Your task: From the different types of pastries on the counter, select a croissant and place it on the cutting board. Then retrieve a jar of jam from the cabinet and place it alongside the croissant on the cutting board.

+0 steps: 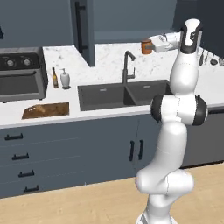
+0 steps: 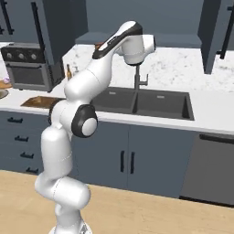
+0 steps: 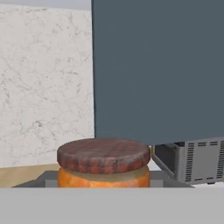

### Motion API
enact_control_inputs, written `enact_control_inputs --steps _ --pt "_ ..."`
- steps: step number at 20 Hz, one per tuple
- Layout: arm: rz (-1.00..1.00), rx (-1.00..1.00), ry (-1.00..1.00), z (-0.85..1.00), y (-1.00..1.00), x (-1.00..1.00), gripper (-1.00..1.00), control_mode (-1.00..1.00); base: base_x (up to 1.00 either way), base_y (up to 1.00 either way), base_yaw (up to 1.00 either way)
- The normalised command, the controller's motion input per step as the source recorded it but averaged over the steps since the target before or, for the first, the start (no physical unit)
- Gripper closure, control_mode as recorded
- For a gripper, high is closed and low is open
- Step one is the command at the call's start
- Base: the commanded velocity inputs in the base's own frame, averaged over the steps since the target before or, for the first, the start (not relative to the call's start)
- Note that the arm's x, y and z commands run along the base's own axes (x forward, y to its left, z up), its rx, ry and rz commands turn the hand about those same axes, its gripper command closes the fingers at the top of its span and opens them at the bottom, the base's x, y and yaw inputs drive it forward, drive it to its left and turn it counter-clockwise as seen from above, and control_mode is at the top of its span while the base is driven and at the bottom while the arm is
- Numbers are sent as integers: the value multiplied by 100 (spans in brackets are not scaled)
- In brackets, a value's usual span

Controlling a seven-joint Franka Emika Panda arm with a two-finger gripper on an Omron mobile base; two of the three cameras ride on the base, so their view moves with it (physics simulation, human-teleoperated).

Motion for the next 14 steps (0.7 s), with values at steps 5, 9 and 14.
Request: enact_control_inputs --steps 5,9,14 --pt "0 0 0 0 0 0 100 100 -63 -19 0" --pt "0 0 0 0 0 0 100 100 -53 0 0" --pt "0 0 0 0 0 0 100 100 -43 9 0"
